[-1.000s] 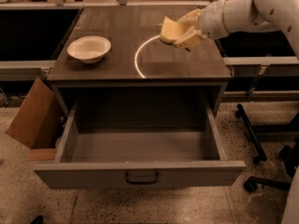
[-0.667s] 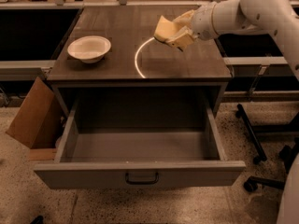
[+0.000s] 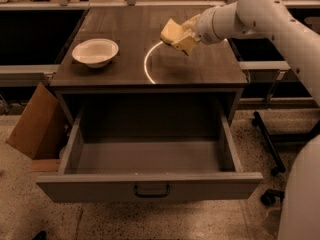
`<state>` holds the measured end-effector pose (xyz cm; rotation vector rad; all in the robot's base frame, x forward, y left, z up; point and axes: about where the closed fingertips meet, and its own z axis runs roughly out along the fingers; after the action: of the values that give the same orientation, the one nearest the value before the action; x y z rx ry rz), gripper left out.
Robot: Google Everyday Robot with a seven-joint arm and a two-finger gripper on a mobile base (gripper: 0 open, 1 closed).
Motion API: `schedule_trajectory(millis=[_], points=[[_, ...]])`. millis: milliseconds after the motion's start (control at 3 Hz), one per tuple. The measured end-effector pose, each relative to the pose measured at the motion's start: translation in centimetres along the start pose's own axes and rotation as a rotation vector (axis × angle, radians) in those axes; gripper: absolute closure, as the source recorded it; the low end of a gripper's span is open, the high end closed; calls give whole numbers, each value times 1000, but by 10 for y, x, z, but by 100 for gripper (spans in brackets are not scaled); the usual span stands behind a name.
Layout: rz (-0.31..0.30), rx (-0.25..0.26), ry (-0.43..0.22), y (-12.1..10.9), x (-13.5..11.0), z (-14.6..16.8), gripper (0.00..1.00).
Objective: Pick sponge from top drawer and place on counter
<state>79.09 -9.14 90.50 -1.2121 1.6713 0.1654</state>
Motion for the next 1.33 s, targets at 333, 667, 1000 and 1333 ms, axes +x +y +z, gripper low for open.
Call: schedule_trajectory(millis=[333,667,1000,1333], points=[[77,-7,48,-6,6,16,58],[115,-32,100,-8,11,20,35],[105,-74,153,-6,12,18,12],[87,-110,197,-3,16,11,0]])
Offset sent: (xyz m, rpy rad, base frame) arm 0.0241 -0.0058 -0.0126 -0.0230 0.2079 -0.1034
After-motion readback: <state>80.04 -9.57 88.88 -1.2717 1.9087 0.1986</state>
